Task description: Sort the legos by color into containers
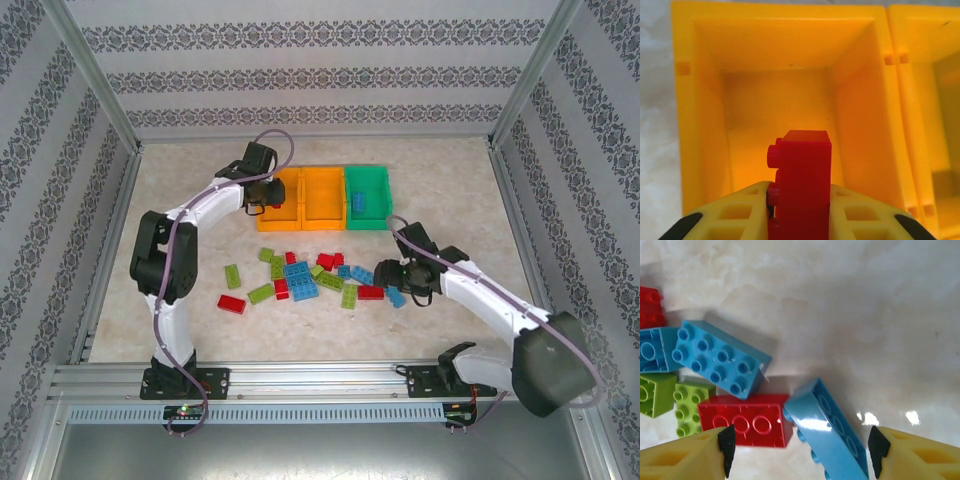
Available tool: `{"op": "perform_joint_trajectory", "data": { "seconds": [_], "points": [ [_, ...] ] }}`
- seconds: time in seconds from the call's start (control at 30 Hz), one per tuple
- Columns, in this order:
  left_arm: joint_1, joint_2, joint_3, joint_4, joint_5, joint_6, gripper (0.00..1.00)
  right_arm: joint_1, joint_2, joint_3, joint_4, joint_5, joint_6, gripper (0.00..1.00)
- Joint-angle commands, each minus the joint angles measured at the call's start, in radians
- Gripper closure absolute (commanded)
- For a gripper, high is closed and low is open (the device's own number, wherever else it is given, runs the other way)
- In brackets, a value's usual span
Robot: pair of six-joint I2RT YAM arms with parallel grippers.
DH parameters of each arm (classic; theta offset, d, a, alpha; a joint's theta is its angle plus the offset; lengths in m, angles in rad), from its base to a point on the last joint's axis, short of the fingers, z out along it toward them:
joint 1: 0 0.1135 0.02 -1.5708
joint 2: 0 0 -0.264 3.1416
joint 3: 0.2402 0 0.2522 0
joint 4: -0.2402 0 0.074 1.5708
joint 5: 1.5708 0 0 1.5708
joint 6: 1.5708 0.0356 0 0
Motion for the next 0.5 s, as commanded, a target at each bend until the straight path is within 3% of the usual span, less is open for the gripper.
{"op": "perform_joint_trajectory", "data": {
  "seconds": [0.0,0.2,0.47],
  "points": [
    [0.007,0.016,0.060,-0.051,0.020,-0.009,0.68,0.019,-0.067,-0.045,-0.057,0.002,0.082,0.27],
    [0.007,0.018,0.061,-0.039,0.069,-0.011,0.55,0.035,-0.091,-0.078,-0.105,-0.009,0.103,0.28],
    [0.007,-0.043,-0.018,0.021,0.123,-0.027,0.41,0.041,-0.006,-0.068,-0.082,0.026,0.091,0.31]
  ]
}}
